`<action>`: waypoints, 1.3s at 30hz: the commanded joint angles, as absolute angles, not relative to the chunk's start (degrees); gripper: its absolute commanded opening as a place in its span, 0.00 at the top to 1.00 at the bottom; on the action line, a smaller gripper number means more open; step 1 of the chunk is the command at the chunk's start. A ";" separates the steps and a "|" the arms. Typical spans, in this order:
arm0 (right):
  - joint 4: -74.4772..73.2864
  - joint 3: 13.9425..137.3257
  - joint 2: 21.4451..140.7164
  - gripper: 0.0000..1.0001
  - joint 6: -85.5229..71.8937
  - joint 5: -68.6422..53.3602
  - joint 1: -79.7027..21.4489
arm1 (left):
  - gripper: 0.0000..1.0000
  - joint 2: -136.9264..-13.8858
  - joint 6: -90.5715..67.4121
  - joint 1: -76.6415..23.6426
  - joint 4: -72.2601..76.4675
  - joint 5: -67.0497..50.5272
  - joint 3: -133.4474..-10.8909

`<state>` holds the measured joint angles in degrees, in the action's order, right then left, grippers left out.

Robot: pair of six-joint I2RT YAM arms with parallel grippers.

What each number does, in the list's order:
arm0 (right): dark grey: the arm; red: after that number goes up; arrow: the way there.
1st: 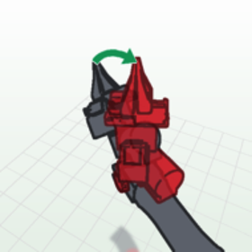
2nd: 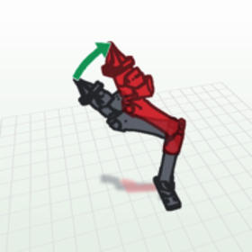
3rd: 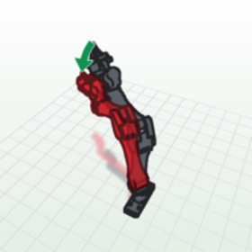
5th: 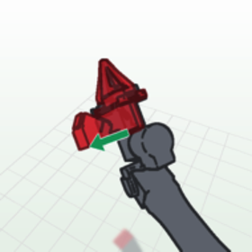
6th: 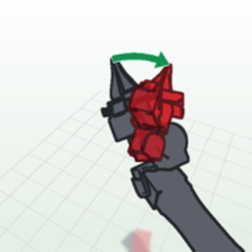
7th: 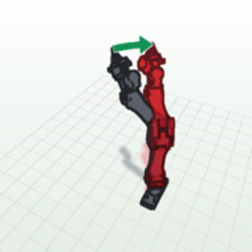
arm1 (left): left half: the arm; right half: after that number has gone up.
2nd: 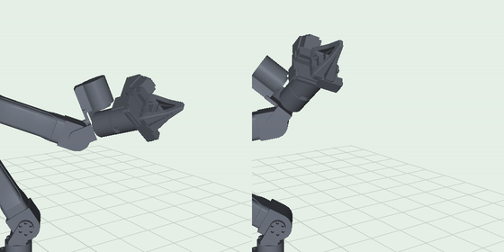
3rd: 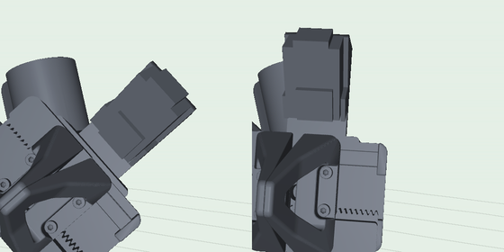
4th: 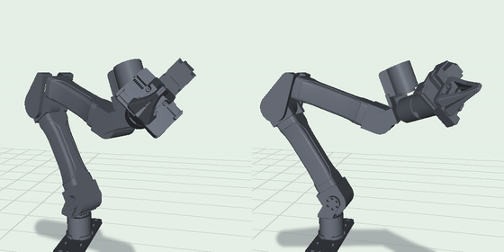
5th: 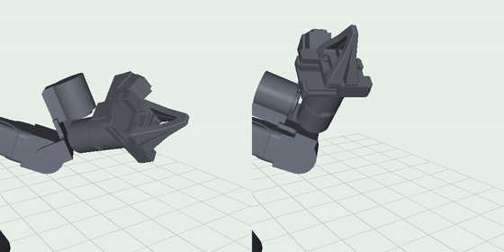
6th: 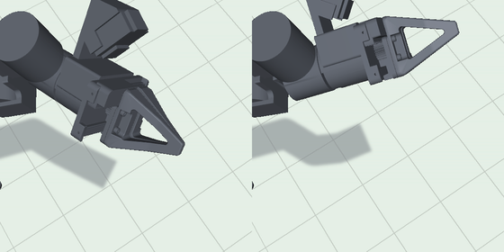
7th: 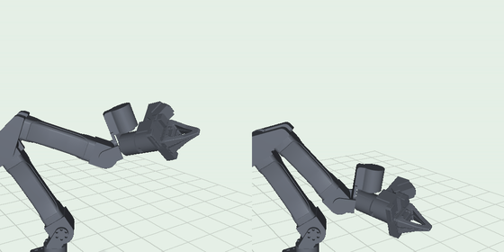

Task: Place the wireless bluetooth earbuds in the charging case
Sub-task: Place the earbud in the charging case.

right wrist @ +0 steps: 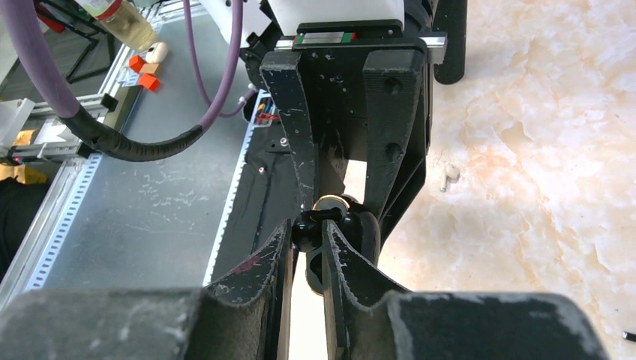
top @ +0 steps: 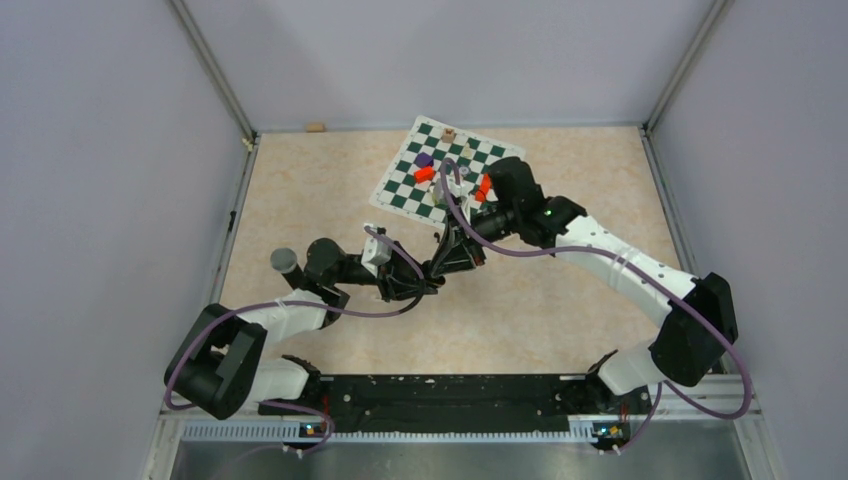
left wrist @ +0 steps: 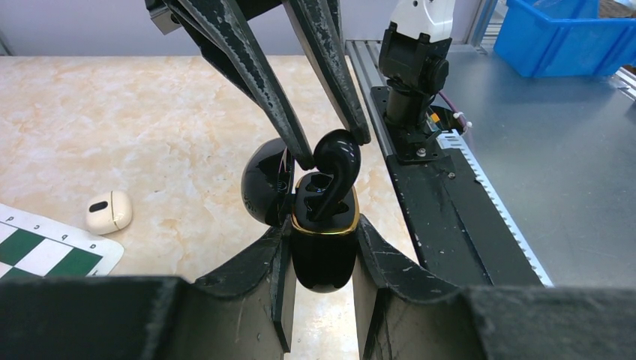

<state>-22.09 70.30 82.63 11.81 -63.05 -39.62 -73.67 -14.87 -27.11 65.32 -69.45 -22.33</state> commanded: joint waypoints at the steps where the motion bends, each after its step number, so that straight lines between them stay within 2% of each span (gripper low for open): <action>1: -20.29 73.20 82.15 0.83 13.45 -58.29 -40.17 | 1.00 -73.49 -14.50 -28.04 67.97 -71.44 -23.33; 11: -21.11 72.86 80.95 0.79 15.83 -55.38 -40.82 | 1.00 -73.52 -14.83 -28.14 67.68 -71.62 -23.63; 23: -24.26 76.69 79.95 0.64 16.38 -56.74 -41.13 | 1.00 -73.55 -14.53 -28.16 67.05 -71.52 -23.81; 29: -27.57 80.52 77.58 0.62 18.11 -58.99 -41.15 | 1.00 -73.33 -13.92 -28.10 66.45 -71.63 -23.94; 39: -21.59 71.49 75.04 0.61 20.85 -50.09 -41.14 | 1.00 -71.32 -13.48 -27.63 65.81 -72.33 -24.38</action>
